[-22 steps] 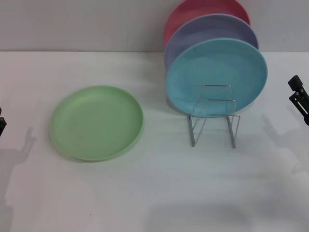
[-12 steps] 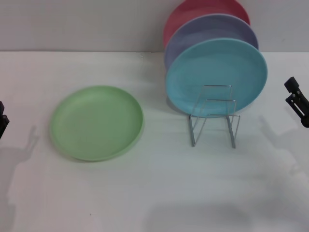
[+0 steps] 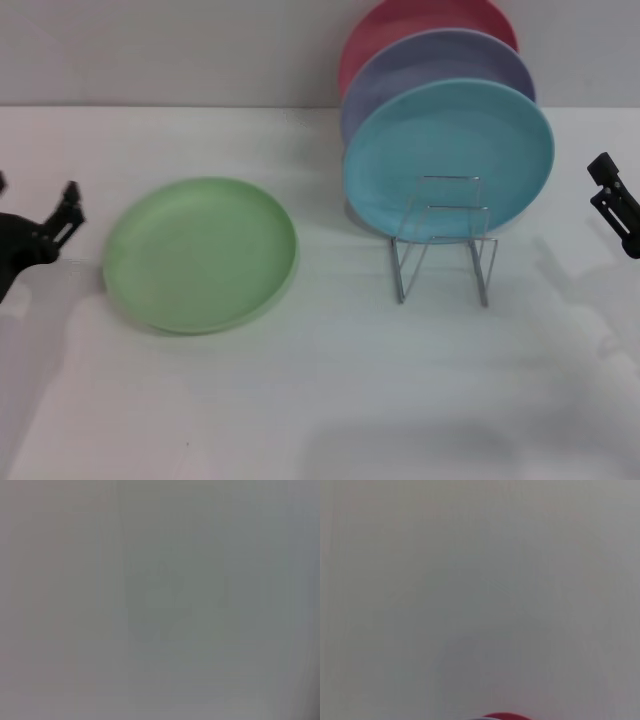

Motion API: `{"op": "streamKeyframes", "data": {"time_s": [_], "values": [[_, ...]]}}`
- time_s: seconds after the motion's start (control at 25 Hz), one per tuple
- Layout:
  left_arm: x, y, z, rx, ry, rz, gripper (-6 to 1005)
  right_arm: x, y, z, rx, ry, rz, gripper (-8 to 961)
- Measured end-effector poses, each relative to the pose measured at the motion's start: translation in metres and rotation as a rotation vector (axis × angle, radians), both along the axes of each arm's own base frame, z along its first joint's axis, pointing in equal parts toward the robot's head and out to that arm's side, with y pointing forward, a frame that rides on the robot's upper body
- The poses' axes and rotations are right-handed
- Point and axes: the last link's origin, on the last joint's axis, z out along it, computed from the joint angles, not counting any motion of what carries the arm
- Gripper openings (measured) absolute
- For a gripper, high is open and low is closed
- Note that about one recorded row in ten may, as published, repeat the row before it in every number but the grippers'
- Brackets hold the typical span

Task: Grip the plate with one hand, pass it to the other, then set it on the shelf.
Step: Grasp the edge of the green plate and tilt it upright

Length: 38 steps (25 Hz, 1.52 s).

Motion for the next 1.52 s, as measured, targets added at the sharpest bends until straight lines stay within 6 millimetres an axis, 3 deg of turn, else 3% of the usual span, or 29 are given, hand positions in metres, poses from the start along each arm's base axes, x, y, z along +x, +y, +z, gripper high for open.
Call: {"op": "streamKeyframes", "data": {"time_s": [0.24,0.4,0.72,1.52], "values": [[0.040,0.019,0.012,-0.260,-0.039,0.226,867,0.000,-0.001,0.000,-0.001,0.001,-0.002,812],[0.051,0.024,0.012,-0.382,-0.048,0.380,866,0.001,-0.001,0.000,-0.002,0.001,-0.005,813],[0.043,0.034,-0.003,-0.535,-0.032,0.488,867,0.004,-0.004,-0.001,-0.003,0.000,-0.015,813],[0.037,0.043,-0.013,-0.574,-0.027,0.519,836,0.003,-0.005,-0.001,-0.006,-0.001,-0.012,812]]}}
